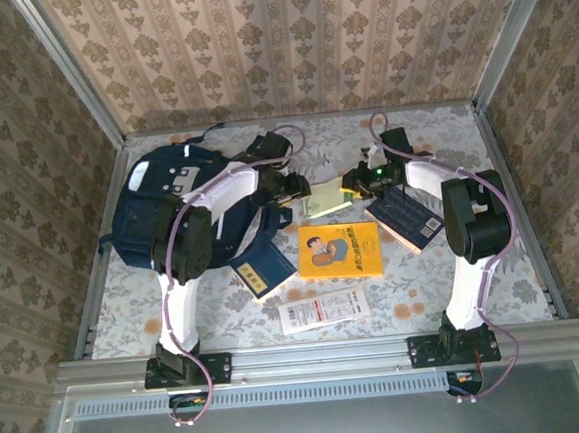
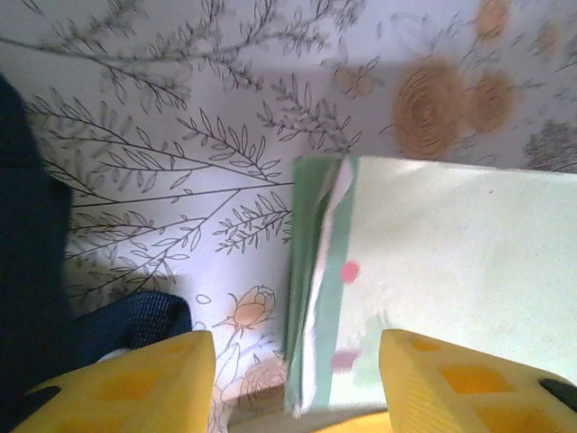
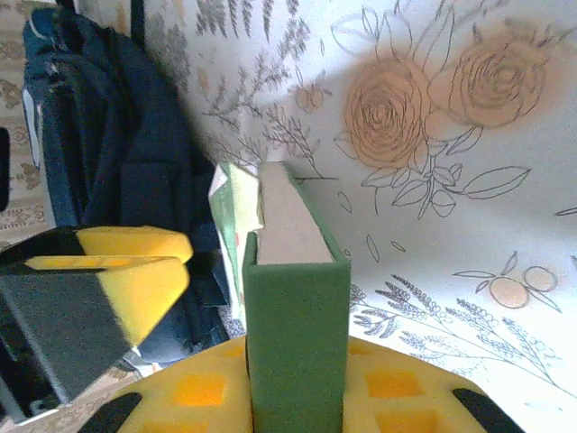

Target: Pack the student bag

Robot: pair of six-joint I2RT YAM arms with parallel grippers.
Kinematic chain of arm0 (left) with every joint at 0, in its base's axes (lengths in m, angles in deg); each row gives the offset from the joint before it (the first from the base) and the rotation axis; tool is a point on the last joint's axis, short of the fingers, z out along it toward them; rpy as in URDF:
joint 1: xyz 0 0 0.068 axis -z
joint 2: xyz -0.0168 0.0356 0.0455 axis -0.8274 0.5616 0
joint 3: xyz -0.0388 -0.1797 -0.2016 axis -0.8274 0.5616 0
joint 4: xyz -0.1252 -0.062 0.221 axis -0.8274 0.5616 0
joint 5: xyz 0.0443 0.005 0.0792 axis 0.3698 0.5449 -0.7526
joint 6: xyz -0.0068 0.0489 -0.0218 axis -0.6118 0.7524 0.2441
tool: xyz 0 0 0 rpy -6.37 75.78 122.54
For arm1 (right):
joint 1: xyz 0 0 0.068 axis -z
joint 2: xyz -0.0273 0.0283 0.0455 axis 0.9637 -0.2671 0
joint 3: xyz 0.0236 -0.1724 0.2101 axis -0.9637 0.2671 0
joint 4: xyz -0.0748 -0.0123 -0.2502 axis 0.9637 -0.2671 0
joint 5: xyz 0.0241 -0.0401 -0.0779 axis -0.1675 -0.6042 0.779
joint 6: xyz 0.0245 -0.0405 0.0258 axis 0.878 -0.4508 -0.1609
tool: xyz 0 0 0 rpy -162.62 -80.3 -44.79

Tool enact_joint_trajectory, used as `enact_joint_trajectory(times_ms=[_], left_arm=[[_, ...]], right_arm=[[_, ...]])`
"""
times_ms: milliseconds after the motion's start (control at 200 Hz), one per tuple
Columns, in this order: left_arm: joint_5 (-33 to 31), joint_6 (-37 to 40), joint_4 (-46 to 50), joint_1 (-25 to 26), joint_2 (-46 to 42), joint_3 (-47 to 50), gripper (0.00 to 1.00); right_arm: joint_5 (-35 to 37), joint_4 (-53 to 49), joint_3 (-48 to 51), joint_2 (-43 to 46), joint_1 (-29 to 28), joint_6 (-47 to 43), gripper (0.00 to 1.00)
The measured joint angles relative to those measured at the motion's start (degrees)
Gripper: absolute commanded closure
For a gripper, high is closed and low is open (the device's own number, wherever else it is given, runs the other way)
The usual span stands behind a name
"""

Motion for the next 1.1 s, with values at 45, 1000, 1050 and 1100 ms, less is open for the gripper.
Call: enact_joint_trajectory(times_ms=[45, 1000, 1050, 1100], left_arm=[[0.15, 0.04, 0.28, -0.46, -1.53, 0.00, 0.46], [22.67, -9.57, -28.22, -4.37, -36.85, 33.99, 0.24], [23.50, -10.40, -30.03, -4.35, -37.40, 35.17, 0.24], [24.52, -11.87, -32.39, -4.44, -38.07, 36.70, 0.25]], right_arm=[[1.38, 0.02, 0.48, 1.64, 0.09, 0.22, 0.89], [0.74, 30.18, 21.75, 34.36, -10.64, 26.51, 1.00], [0.70, 30.21, 21.79, 35.41, -10.84, 26.95, 1.00], [0.59, 30.18, 21.94, 36.26, -10.82, 27.26, 1.00]])
